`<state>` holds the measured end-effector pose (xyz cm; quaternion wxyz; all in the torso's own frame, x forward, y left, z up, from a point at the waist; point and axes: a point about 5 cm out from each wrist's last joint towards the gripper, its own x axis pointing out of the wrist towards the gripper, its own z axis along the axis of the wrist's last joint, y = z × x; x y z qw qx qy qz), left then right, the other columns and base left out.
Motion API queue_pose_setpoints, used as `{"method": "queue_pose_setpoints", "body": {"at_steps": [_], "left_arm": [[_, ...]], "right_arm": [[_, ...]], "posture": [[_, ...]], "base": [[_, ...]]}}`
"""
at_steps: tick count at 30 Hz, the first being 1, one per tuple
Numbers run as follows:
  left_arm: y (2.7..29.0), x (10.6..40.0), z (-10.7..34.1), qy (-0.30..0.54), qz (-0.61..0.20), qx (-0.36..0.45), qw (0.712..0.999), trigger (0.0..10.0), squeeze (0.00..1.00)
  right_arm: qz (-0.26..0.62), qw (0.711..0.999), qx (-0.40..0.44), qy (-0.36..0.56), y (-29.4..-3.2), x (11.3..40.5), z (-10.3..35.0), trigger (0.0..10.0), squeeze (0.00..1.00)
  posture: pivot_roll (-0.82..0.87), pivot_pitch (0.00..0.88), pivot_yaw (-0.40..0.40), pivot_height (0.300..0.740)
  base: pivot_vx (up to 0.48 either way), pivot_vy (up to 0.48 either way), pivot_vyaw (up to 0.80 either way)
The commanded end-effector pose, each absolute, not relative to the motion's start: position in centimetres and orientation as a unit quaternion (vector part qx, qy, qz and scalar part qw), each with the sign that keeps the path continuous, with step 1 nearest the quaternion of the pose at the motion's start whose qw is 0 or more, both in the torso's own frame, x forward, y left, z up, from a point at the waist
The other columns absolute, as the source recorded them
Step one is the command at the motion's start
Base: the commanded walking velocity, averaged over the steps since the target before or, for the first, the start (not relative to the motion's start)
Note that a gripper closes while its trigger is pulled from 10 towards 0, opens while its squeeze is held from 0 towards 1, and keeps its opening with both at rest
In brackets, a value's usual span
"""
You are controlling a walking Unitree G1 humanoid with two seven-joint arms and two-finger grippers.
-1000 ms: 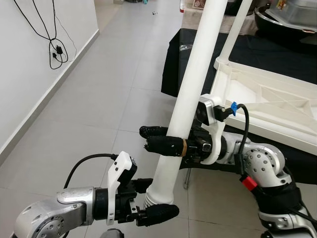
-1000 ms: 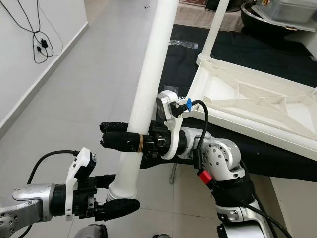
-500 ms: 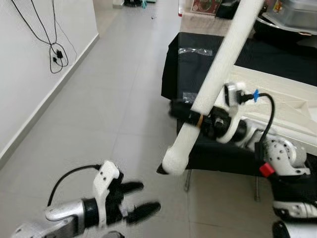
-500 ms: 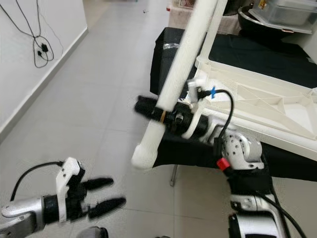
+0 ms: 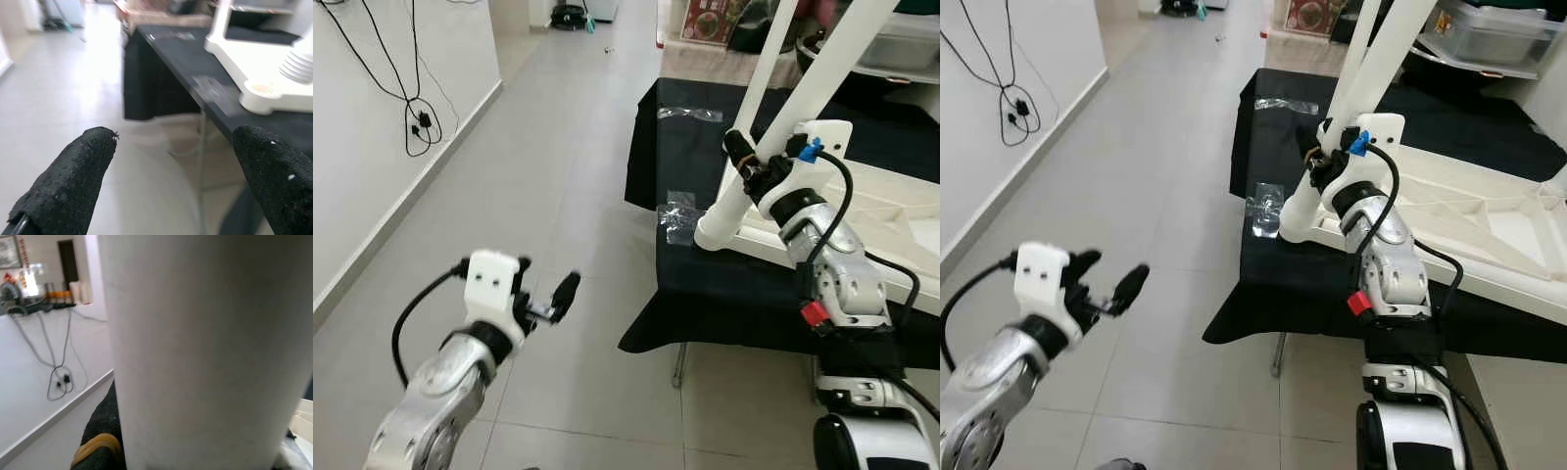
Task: Building children table
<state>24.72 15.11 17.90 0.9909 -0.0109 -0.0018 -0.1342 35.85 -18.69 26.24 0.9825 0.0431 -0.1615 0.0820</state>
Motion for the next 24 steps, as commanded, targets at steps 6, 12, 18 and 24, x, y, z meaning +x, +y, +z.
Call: {"method": "queue_pose_setpoints", "body": {"at_steps": [6,12,18,24], "left_arm": [[15.1,25.2,17.6,-0.018,-0.086,-0.001,0.996,10.0,0.00],[15.3,25.4,17.2,-0.017,-0.083,0.009,0.996,10.0,0.00],[15.4,25.4,17.0,-0.015,-0.083,0.015,0.996,10.0,0.00],[15.3,25.5,16.9,-0.015,-0.080,0.017,0.997,10.0,0.00]], "right_arm": [[0.056,0.980,0.036,-0.186,-18.0,36.1,26.2,10.0,0.00],[0.055,0.977,0.039,-0.201,-16.7,35.9,26.3,10.0,0.00],[0.062,0.976,0.031,-0.205,-16.1,35.9,26.3,10.0,0.00],[0.070,0.976,0.037,-0.205,-15.4,35.8,26.1,10.0,0.00]], "posture": [[0.11,0.074,-0.092,0.740],[0.11,0.079,-0.093,0.740],[0.11,0.079,-0.094,0.740],[0.11,0.088,-0.097,0.740]], "base": [[0.042,0.000,0.00],[0.339,-0.089,0.00],[0.391,-0.276,0.00],[0.401,-0.259,0.00]]}}
